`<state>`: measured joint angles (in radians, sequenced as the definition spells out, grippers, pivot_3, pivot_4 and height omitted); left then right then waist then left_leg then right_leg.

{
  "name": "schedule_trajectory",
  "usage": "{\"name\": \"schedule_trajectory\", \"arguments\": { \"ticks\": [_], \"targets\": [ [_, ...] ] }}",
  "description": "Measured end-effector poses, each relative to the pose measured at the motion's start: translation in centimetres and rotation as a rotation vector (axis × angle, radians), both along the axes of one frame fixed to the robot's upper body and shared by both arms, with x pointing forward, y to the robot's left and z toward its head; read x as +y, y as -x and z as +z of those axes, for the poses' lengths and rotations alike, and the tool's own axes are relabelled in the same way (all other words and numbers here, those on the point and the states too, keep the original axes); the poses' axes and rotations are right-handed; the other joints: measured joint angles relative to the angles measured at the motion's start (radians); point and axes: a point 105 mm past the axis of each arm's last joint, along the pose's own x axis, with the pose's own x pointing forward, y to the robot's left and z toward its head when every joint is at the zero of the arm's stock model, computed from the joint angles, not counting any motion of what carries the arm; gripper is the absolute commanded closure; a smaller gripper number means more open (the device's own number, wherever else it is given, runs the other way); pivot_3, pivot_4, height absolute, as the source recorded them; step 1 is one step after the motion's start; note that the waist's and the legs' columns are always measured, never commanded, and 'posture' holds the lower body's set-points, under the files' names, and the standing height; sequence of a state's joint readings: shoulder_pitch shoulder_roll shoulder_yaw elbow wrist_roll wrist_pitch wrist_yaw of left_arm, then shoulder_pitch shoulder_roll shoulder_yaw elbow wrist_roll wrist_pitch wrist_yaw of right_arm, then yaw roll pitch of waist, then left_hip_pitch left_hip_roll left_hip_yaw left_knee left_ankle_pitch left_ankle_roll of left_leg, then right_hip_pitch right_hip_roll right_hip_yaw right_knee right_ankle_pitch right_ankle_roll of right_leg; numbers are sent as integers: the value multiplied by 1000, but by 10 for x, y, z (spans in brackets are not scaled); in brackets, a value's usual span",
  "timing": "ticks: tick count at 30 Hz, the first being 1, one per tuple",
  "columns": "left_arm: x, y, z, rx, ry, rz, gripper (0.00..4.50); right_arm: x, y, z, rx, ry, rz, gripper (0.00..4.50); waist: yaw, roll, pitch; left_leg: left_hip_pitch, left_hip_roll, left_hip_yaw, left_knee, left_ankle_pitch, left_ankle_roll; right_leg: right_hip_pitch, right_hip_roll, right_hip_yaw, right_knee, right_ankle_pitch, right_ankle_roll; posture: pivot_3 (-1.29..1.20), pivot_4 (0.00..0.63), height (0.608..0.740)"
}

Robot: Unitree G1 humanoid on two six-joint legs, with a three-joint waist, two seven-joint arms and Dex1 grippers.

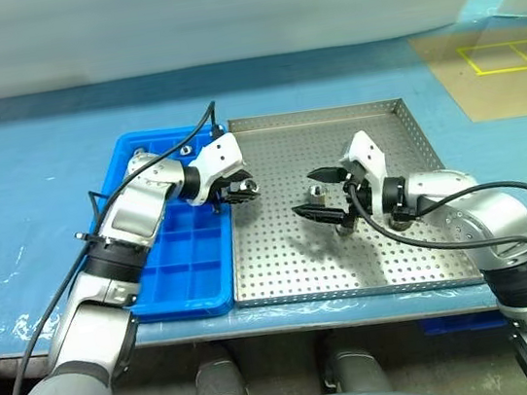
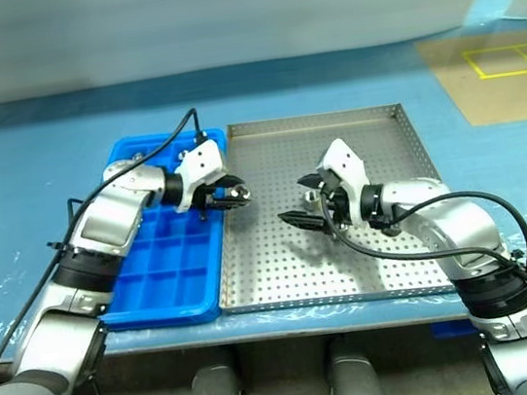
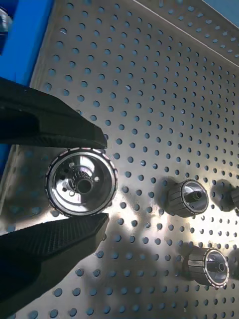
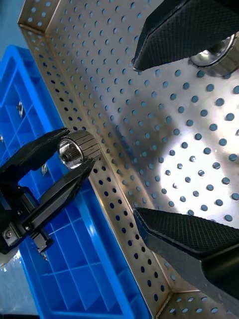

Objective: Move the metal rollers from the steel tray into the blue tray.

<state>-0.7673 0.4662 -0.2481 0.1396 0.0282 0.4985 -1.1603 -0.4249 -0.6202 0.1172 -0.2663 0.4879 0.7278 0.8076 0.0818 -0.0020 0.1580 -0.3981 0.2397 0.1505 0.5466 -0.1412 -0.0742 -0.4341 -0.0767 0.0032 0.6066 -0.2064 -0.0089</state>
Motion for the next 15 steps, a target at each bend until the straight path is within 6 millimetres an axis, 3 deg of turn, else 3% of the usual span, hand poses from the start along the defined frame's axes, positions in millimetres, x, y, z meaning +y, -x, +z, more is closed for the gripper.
{"name": "schedule_trajectory", "arguments": {
  "ticks": [15],
  "targets": [
    [53, 15, 6, 4, 82, 341, 2872, 26, -12, -13, 32, -9, 144, 0, 39, 1, 0, -4, 0, -1, 0, 0, 0, -4, 0, -2, 1, -1, -1, 246, 150, 740]
  ]
}}
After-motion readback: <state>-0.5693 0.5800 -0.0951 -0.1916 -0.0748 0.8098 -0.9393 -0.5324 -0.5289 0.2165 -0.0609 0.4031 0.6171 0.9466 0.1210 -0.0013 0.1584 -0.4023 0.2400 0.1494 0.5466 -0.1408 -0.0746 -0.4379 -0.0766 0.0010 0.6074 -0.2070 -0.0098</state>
